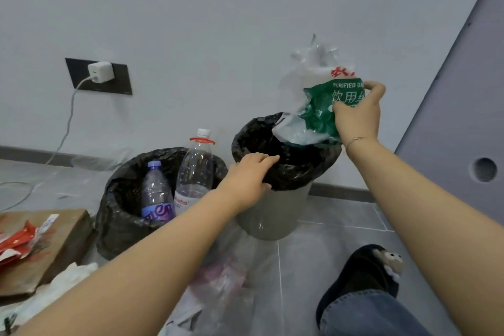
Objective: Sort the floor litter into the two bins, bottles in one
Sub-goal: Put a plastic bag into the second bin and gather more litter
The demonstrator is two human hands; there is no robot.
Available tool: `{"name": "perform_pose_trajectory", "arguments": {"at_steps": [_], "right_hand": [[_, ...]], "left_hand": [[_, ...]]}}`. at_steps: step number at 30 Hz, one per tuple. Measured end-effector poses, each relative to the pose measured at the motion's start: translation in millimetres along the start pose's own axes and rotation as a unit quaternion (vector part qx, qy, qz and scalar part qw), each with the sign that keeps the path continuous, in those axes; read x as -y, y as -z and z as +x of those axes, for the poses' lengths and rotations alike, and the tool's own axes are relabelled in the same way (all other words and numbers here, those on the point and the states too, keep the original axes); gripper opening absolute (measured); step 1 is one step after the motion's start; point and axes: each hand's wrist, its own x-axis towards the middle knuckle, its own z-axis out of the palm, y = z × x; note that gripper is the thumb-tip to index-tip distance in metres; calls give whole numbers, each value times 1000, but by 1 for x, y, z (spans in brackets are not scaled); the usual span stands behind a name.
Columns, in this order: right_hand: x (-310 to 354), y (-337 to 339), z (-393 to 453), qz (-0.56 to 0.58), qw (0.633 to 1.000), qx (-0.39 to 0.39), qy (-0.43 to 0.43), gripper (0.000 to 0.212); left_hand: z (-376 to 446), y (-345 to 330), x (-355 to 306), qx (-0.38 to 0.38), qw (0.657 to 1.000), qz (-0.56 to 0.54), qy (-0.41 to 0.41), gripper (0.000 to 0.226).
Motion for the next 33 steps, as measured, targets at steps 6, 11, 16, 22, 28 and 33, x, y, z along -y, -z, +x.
{"name": "perform_pose_trajectory", "arguments": {"at_steps": [6, 11, 16, 22, 28, 33], "right_hand": [[-21, -3, 4, -2, 1000, 0, -22, 73], [-29, 2, 3, -45, 998, 37, 25, 62], [-28, 16, -11, -87, 979, 120, 142, 49], [-29, 11, -46, -210, 912, 256, 242, 37], [-54, -11, -61, -425, 786, 390, 224, 28], [-70, -27, -74, -514, 632, 576, 62, 28]], "left_hand": [[19, -22, 0, 33, 988, 150, -1, 44], [-5, -16, -7, 21, 982, 180, -45, 26], [-47, -5, -9, 13, 983, 150, -105, 30], [-89, 1, -3, -36, 981, 104, -157, 29], [-100, -6, -5, -81, 980, 80, -164, 28], [-101, -9, -4, -105, 982, 51, -149, 28]]}}
